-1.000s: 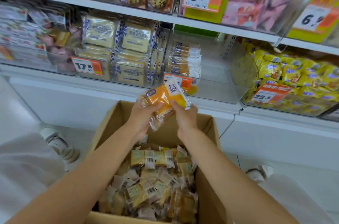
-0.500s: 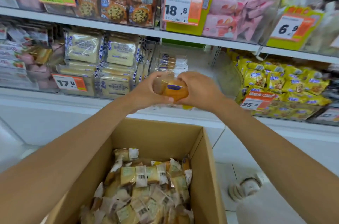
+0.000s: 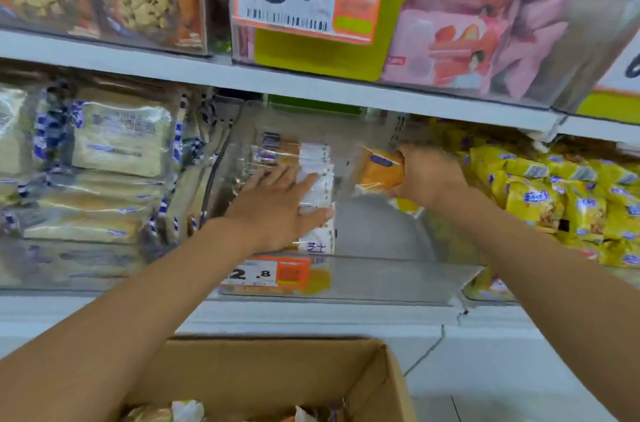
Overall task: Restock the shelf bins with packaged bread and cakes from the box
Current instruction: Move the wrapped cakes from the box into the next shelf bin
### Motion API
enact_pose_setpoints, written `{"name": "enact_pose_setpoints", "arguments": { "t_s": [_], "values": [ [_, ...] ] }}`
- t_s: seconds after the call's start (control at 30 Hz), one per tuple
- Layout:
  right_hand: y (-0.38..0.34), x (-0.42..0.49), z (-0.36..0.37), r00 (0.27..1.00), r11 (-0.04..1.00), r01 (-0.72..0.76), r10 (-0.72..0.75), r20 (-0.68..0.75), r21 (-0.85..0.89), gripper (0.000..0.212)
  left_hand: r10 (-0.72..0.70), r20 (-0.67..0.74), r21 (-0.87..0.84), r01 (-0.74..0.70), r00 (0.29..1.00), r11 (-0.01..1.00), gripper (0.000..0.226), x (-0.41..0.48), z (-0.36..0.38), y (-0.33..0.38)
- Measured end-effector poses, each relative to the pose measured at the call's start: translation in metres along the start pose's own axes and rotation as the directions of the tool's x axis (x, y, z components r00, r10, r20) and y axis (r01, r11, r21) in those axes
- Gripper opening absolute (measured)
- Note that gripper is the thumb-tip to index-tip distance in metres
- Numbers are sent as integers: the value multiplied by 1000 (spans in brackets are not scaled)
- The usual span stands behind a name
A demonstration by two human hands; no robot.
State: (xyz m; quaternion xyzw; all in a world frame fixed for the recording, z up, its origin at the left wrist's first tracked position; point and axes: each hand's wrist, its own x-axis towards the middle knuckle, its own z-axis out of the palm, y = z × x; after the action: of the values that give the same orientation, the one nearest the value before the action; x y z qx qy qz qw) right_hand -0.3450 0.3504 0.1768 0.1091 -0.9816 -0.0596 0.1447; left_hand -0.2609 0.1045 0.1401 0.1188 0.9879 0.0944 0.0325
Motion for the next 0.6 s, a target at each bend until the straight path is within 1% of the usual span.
{"name": "enact_pose_setpoints", "arguments": {
  "t_s": [0.07,0.13,0.17,0.2,0.23,0.3,0.37,0.43,0.5,0.57,0.6],
  "values": [
    [-3,26,19,999,1000,17,-17,49,5,67,14,-14,8,-14,1000,1000,77,-2,2,0],
    [-6,44,36,986,998,63,-65,155,18,84,5,-23,19,-5,1000,1000,77,-3,4,0],
    [-7,51,42,975,997,77,-80,208,19,87,-1,-28,23,2,1000,1000,77,-3,5,-1],
    [-8,57,48,970,996,84,-84,228,10,83,-5,-31,26,6,1000,1000,78,-3,5,0],
    [-7,63,51,975,996,92,-91,203,5,77,-6,-31,32,7,1000,999,80,-3,5,0],
    [-10,74,56,990,994,108,-109,94,16,68,-6,-26,47,7,1000,999,81,-4,4,0],
    [-18,76,60,994,994,105,-105,14,5,69,-9,-34,47,10,999,999,80,-6,3,2],
    [-23,70,65,996,997,52,-56,-66,-58,76,-13,-34,44,14,999,999,79,-7,1,3],
    [-21,62,66,992,993,-76,67,-105,-89,93,-14,-30,38,15,999,999,79,-7,0,4],
    [-20,60,62,982,983,-185,185,-42,-13,102,-10,-38,39,12,999,999,80,-7,0,4],
    [-21,63,61,977,974,-212,211,10,80,100,-11,-40,39,13,999,999,81,-8,0,4]
  ]
}}
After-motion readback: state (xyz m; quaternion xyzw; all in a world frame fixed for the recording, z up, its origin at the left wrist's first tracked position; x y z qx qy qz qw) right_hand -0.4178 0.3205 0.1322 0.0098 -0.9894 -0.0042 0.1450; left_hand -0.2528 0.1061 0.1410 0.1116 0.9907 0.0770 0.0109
